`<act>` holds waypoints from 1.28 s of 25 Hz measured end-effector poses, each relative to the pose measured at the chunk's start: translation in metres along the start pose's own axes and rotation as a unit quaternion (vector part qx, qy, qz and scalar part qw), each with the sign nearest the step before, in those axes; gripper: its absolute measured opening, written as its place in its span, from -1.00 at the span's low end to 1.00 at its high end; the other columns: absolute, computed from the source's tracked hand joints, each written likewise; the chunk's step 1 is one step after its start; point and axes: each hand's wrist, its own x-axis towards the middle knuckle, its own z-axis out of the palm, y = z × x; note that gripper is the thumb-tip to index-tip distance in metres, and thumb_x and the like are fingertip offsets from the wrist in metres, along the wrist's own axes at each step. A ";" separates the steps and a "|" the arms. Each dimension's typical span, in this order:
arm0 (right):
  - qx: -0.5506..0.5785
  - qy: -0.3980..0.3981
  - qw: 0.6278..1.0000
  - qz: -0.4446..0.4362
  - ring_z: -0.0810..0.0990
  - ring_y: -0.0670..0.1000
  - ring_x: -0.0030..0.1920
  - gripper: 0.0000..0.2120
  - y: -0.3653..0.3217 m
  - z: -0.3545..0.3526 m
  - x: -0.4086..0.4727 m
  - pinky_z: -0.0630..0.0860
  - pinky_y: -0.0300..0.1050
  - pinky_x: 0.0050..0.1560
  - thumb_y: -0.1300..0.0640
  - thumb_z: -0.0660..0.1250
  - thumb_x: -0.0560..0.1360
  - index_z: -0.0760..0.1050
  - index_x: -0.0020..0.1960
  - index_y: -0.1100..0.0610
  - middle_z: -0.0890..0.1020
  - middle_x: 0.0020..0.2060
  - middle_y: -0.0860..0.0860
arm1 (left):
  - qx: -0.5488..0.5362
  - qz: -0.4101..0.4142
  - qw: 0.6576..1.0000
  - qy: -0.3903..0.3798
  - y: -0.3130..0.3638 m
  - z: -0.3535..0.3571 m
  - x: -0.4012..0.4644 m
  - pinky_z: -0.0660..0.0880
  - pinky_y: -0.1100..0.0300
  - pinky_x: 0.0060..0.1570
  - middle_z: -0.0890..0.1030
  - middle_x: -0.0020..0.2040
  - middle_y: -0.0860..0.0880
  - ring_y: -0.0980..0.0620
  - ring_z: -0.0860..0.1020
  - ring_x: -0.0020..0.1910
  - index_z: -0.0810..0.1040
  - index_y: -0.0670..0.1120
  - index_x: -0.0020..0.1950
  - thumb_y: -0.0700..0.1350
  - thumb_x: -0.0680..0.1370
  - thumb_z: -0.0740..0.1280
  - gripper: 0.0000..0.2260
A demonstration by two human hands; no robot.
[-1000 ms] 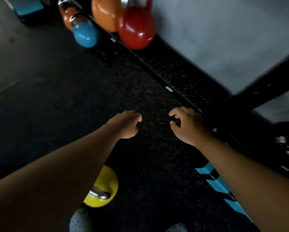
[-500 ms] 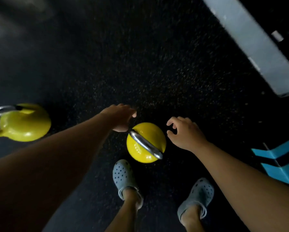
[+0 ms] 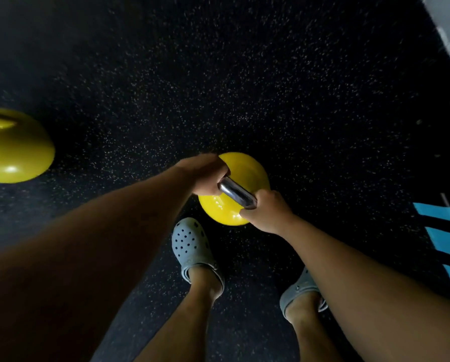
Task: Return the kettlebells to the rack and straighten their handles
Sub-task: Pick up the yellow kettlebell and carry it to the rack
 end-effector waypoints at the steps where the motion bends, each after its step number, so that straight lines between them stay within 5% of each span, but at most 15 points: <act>1: -0.003 0.009 1.000 0.000 0.43 0.10 -0.39 -0.64 -0.002 -0.004 -0.002 0.22 -0.13 -0.49 0.07 0.43 0.38 0.26 -0.40 0.04 0.38 -0.45 -0.01 | -0.008 -0.003 1.000 -0.008 0.002 -0.003 -0.003 0.40 0.20 -0.37 0.52 -0.33 0.05 0.05 0.49 -0.35 0.54 0.01 -0.19 -0.10 0.42 0.38 -0.97; 8: -0.082 0.068 0.994 -0.037 0.62 0.23 -0.19 -0.79 -0.019 -0.068 -0.055 0.34 -0.10 -0.33 -0.02 0.42 0.32 0.50 -0.27 0.11 0.61 -0.27 0.14 | -0.082 0.010 0.995 -0.048 0.040 -0.055 -0.037 0.49 0.22 -0.38 0.57 -0.31 0.09 0.14 0.54 -0.36 0.61 0.01 -0.06 -0.08 0.45 0.39 -0.91; 14: -0.070 0.143 0.987 0.005 0.64 0.21 -0.17 -0.76 -0.021 -0.158 -0.119 0.38 -0.12 -0.32 -0.08 0.43 0.33 0.55 -0.22 0.10 0.65 -0.20 0.13 | -0.003 0.093 0.995 -0.047 0.104 -0.164 -0.030 0.53 0.17 -0.31 0.65 -0.20 0.00 0.01 0.61 -0.24 0.64 0.01 -0.02 -0.03 0.41 0.36 -0.82; 19: -0.072 0.246 0.966 0.031 0.65 0.21 -0.09 -0.73 -0.009 -0.264 -0.153 0.42 -0.07 -0.27 -0.09 0.41 0.37 0.59 -0.14 0.12 0.68 -0.15 0.15 | 0.085 0.165 0.982 0.021 0.168 -0.273 0.002 0.44 0.15 -0.37 0.55 -0.32 -0.01 -0.09 0.56 -0.29 0.55 -0.04 -0.21 -0.01 0.39 0.34 -0.88; 32: -0.078 0.480 0.866 0.115 0.63 0.29 -0.02 -0.80 0.050 -0.498 -0.198 0.52 0.00 -0.14 0.00 0.37 0.42 0.58 -0.03 0.08 0.69 -0.08 0.15 | 0.248 0.298 0.888 0.246 0.331 -0.487 0.116 0.53 0.02 -0.18 0.68 -0.07 -0.12 -0.25 0.64 -0.06 0.59 -0.06 -0.03 0.08 0.46 0.32 -0.76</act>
